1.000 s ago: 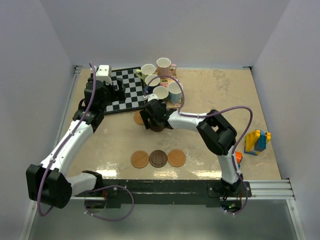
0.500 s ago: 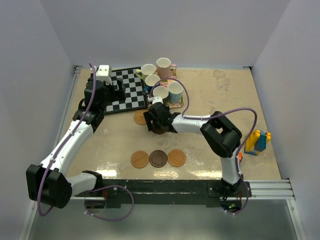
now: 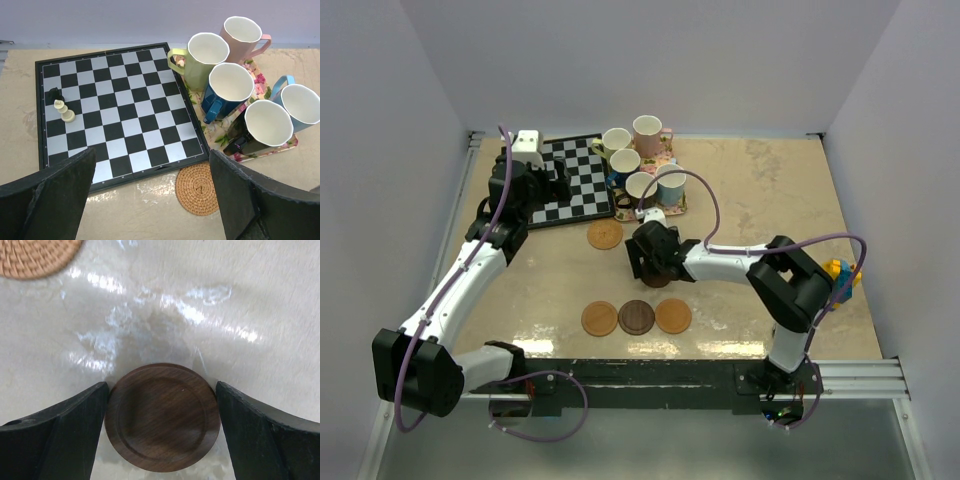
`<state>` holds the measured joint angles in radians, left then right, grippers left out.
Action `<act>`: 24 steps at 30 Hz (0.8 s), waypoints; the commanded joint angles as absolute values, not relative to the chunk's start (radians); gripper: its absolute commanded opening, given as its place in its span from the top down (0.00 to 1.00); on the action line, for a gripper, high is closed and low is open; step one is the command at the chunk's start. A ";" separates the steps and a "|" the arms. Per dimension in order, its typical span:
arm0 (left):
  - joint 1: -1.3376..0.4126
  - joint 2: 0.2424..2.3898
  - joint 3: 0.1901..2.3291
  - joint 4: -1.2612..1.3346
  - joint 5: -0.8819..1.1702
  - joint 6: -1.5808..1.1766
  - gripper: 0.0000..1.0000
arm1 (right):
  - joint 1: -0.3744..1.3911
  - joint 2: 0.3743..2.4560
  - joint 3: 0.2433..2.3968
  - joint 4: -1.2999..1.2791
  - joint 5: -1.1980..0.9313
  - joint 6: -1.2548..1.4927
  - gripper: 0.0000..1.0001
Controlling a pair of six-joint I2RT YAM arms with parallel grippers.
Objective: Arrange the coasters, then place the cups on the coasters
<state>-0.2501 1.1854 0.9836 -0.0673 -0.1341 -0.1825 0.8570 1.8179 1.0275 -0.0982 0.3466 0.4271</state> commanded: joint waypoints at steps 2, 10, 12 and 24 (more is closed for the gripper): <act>-0.255 1.178 0.979 -0.017 -0.126 -0.187 0.00 | 0.899 1.763 0.971 -0.176 0.342 0.495 0.12; -0.256 1.177 0.976 -0.015 -0.127 -0.187 0.00 | 0.936 1.704 1.011 -0.244 0.368 0.538 0.07; -0.256 1.180 0.977 -0.017 -0.129 -0.186 0.00 | 0.937 1.698 1.046 -0.274 0.379 0.552 0.03; -0.256 1.181 0.977 -0.017 -0.143 -0.178 0.00 | 0.901 1.670 1.190 -0.311 0.437 0.508 0.02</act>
